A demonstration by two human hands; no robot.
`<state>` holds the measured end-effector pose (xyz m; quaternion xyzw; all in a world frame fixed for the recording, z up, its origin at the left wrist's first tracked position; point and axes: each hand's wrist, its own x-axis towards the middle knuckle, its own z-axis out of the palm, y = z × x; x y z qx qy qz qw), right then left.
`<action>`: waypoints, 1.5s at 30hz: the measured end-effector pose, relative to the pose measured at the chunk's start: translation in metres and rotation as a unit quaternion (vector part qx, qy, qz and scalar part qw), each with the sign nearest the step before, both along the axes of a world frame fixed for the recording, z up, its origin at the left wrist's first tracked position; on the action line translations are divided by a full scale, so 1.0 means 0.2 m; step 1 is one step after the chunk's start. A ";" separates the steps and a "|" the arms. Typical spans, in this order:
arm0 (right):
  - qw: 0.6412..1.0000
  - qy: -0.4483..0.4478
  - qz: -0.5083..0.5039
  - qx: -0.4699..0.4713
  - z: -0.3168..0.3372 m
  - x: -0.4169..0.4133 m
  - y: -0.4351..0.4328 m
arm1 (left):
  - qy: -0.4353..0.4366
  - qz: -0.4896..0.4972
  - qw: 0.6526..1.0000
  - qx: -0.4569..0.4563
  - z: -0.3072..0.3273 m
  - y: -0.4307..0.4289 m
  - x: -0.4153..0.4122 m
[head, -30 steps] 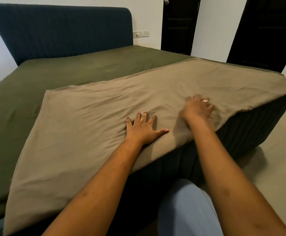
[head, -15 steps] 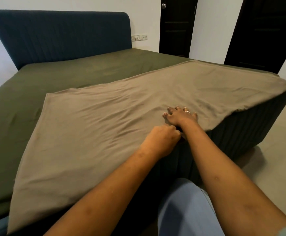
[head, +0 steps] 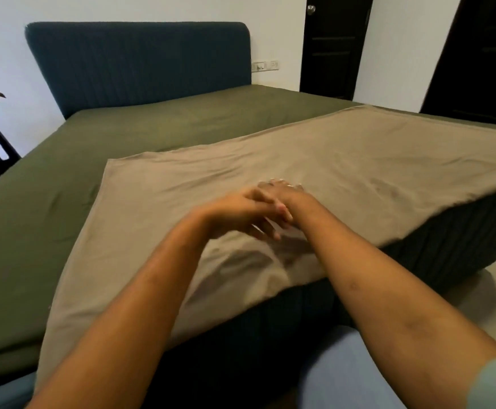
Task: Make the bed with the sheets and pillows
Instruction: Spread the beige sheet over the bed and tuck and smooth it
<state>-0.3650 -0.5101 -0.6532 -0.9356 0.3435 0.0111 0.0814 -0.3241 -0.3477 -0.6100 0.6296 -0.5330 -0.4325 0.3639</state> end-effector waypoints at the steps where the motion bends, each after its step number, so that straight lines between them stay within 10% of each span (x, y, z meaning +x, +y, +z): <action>1: 0.999 0.000 0.043 0.009 0.00 0.10 0.05 | -0.036 0.095 0.994 -0.038 0.00 -0.01 0.13; 5: 0.988 0.018 0.152 0.009 -0.08 0.54 0.24 | -0.317 0.358 0.877 -0.038 -0.17 -0.06 0.69; 15: 0.993 -0.001 0.118 -0.017 -0.17 0.96 -0.20 | -0.468 0.267 0.826 0.162 -0.41 -0.22 1.24; 21: 0.999 -0.053 0.010 -0.008 -0.20 1.01 -0.15 | -0.458 0.253 0.824 0.217 -0.41 -0.21 1.29; 27: 0.991 -0.051 0.113 0.048 -0.20 0.89 0.10 | -0.421 0.325 0.808 0.254 -0.39 -0.14 1.14; 39: 0.868 0.346 0.188 0.302 0.32 0.58 0.15 | -0.077 0.312 0.830 0.456 0.13 0.20 1.03; 45: 0.924 0.227 0.135 0.278 0.49 0.95 -0.02 | -0.108 0.447 0.796 0.392 0.13 0.43 1.36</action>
